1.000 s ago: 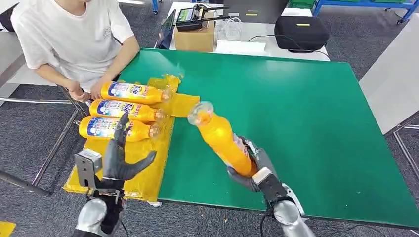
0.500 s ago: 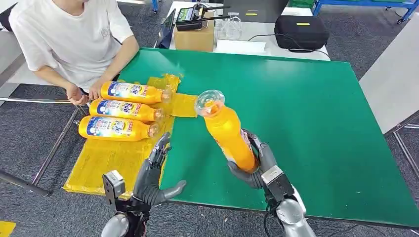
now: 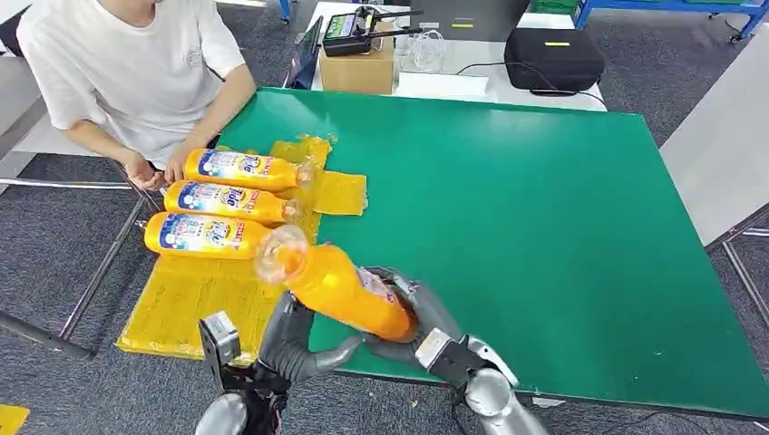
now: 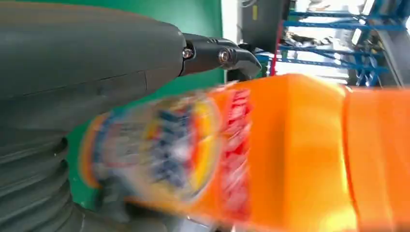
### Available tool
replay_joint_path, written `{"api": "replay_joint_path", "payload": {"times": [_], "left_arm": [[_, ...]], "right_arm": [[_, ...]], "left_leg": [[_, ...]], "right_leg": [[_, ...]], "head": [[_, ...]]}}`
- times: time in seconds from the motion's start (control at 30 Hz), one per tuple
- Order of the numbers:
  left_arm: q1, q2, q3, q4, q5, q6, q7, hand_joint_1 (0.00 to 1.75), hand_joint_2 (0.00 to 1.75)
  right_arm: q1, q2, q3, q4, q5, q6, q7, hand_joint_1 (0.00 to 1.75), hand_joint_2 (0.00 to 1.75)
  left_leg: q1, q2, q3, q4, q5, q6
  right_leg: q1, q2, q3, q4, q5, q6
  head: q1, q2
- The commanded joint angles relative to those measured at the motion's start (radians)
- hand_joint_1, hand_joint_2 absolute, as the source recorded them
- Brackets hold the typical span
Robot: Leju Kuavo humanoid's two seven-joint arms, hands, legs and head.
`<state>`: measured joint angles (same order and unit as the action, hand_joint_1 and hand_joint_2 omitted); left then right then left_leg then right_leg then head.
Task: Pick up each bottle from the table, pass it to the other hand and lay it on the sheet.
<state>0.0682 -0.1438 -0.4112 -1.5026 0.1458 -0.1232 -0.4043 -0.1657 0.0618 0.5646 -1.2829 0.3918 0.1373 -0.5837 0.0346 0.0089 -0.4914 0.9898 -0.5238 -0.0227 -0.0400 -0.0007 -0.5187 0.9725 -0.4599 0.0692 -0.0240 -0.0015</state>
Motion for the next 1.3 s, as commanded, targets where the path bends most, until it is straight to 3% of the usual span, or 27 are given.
{"api": "replay_joint_path", "payload": {"times": [0.03, 0.4, 0.43, 0.47, 0.57, 0.6, 0.63, 0.67, 0.73, 0.77, 0.87, 0.9, 0.97, 1.0, 1.1, 1.17, 1.2, 1.27, 1.3], "left_arm": [[-0.076, -0.008, -0.008, 0.104, 0.084, 0.000, 0.043, 0.00, 1.75], [-0.076, 0.010, -0.050, 0.095, 0.198, -0.010, 0.100, 0.00, 1.75], [-0.074, 0.011, -0.049, 0.093, 0.219, -0.013, 0.107, 1.66, 1.75], [-0.076, 0.014, -0.048, 0.093, 0.237, -0.011, 0.116, 1.75, 1.75], [-0.077, 0.015, -0.045, 0.093, 0.242, -0.007, 0.117, 1.75, 1.75], [-0.076, 0.010, -0.037, 0.095, 0.248, 0.008, 0.121, 1.75, 1.75], [-0.077, 0.010, -0.031, 0.095, 0.251, 0.015, 0.124, 1.75, 1.75], [-0.077, 0.011, -0.031, 0.095, 0.251, 0.015, 0.124, 1.75, 1.75], [-0.083, 0.009, -0.020, 0.102, 0.262, 0.029, 0.134, 1.75, 1.75], [-0.086, 0.008, -0.014, 0.108, 0.263, 0.041, 0.139, 1.75, 1.75], [-0.093, 0.016, 0.010, 0.119, 0.258, 0.099, 0.159, 1.75, 1.75], [-0.097, 0.012, 0.031, 0.126, 0.261, 0.130, 0.162, 1.75, 1.75], [-0.106, 0.016, 0.048, 0.133, 0.257, 0.150, 0.160, 1.75, 1.75], [-0.123, 0.014, 0.077, 0.148, 0.187, 0.259, 0.126, 1.75, 1.75], [-0.157, 0.018, 0.122, 0.175, 0.116, 0.350, 0.099, 1.75, 1.75], [-0.175, 0.027, 0.141, 0.195, 0.104, 0.363, 0.093, 1.75, 1.75], [-0.195, 0.054, 0.129, 0.210, -0.082, 0.486, 0.059, 1.75, 1.75], [-0.206, 0.069, 0.149, 0.209, -0.171, 0.490, 0.071, 1.75, 1.75], [-0.218, 0.095, 0.141, 0.217, -0.375, 0.559, 0.095, 1.75, 1.75]], "right_arm": [[-0.089, 0.003, 0.141, 0.111, 0.008, -0.011, -0.021, 1.75, 1.75], [-0.091, 0.010, 0.170, 0.164, -0.007, -0.040, -0.023, 1.75, 1.75], [-0.092, 0.011, 0.168, 0.177, -0.004, -0.054, -0.019, 1.75, 1.75], [-0.096, 0.012, 0.167, 0.194, 0.004, -0.072, -0.011, 1.75, 1.75], [-0.103, 0.012, 0.166, 0.211, 0.008, -0.083, -0.011, 1.75, 1.75], [-0.107, 0.014, 0.167, 0.223, 0.010, -0.090, -0.005, 0.59, 1.75], [-0.107, 0.015, 0.172, 0.233, 0.015, -0.089, 0.005, 0.10, 1.75], [-0.106, 0.015, 0.173, 0.234, 0.015, -0.089, 0.005, 0.00, 1.75], [-0.109, 0.010, 0.194, 0.239, 0.026, -0.078, -0.002, 0.00, 1.75], [-0.107, 0.010, 0.199, 0.236, 0.029, -0.079, -0.003, 0.00, 0.00], [-0.095, 0.010, 0.206, 0.219, 0.100, -0.177, 0.019, 0.00, 0.00], [-0.091, 0.005, 0.213, 0.202, 0.154, -0.260, 0.020, 0.00, 0.00], [-0.086, 0.004, 0.215, 0.190, 0.164, -0.285, 0.023, 0.00, 0.00], [-0.083, -0.002, 0.228, 0.168, 0.204, -0.346, 0.024, 0.00, 0.00], [-0.073, -0.010, 0.241, 0.129, 0.227, -0.391, 0.032, 0.00, 0.00], [-0.072, -0.017, 0.251, 0.112, 0.259, -0.433, 0.039, 0.00, 0.00], [-0.074, -0.021, 0.258, 0.101, 0.286, -0.468, 0.043, 0.00, 0.00], [-0.072, -0.025, 0.260, 0.083, 0.297, -0.477, 0.046, 0.00, 0.00], [-0.065, -0.027, 0.252, 0.067, 0.305, -0.482, 0.047, 0.00, 0.00]], "left_leg": [[0.000, 0.001, 0.003, -0.003, 0.001, 0.003], [0.000, 0.000, 0.002, -0.002, 0.000, 0.002], [0.000, 0.000, 0.004, -0.004, 0.000, 0.003], [0.000, -0.001, 0.003, -0.003, 0.000, 0.003], [0.000, -0.001, 0.002, -0.002, 0.000, 0.002], [0.000, 0.000, 0.001, -0.002, 0.000, 0.002], [0.000, 0.000, 0.002, -0.002, 0.000, 0.002], [0.000, 0.000, 0.003, -0.003, 0.001, 0.003], [0.000, -0.001, 0.001, -0.002, 0.000, 0.002], [0.000, -0.001, 0.003, -0.003, 0.001, 0.003], [0.000, -0.001, 0.002, -0.003, 0.001, 0.003], [0.000, -0.001, 0.003, -0.003, 0.001, 0.003], [0.000, -0.001, 0.003, -0.003, 0.001, 0.003], [0.000, -0.001, 0.002, -0.003, 0.001, 0.003], [0.000, -0.002, 0.001, -0.003, 0.001, 0.003], [0.000, -0.001, -0.001, -0.001, 0.001, 0.002], [0.000, -0.001, 0.001, -0.003, 0.001, 0.003], [0.000, 0.000, 0.001, -0.003, 0.001, 0.002], [0.000, 0.001, 0.001, -0.002, 0.001, 0.001]], "right_leg": [[0.001, 0.001, 0.003, -0.004, 0.001, -0.005], [0.001, 0.001, 0.002, -0.002, 0.000, -0.003], [0.001, 0.001, 0.004, -0.004, 0.001, -0.005], [0.001, 0.000, 0.003, -0.003, 0.000, -0.004], [0.000, 0.000, 0.002, -0.002, 0.000, -0.003], [0.000, 0.000, 0.001, -0.002, 0.000, -0.003], [0.000, 0.001, 0.001, -0.002, 0.000, -0.003], [0.001, 0.001, 0.002, -0.003, 0.001, -0.004], [0.000, 0.000, 0.001, -0.002, 0.000, -0.003], [0.001, 0.000, 0.002, -0.003, 0.001, -0.004], [0.001, 0.000, 0.002, -0.003, 0.001, -0.004], [0.001, 0.000, 0.002, -0.003, 0.000, -0.004], [0.001, 0.000, 0.002, -0.003, 0.001, -0.004], [0.001, 0.000, 0.001, -0.003, 0.000, -0.004], [0.001, -0.001, 0.001, -0.002, 0.000, -0.004], [0.000, -0.001, -0.001, -0.001, 0.000, -0.003], [0.001, 0.000, 0.001, -0.003, 0.001, -0.005], [0.001, 0.001, 0.000, -0.002, 0.001, -0.004], [0.001, 0.000, -0.001, -0.001, 0.000, -0.004]], "head": [[0.000, 0.000], [0.000, 0.000], [0.000, 0.000], [0.000, 0.000], [0.000, 0.000], [0.000, 0.000], [0.000, 0.000], [0.000, 0.000], [0.000, 0.000], [0.001, 0.000], [0.000, 0.000], [0.000, 0.000], [0.000, 0.000], [0.000, 0.000], [0.000, 0.000], [0.000, 0.000], [0.001, 0.000], [0.001, 0.000], [0.000, 0.000]]}}
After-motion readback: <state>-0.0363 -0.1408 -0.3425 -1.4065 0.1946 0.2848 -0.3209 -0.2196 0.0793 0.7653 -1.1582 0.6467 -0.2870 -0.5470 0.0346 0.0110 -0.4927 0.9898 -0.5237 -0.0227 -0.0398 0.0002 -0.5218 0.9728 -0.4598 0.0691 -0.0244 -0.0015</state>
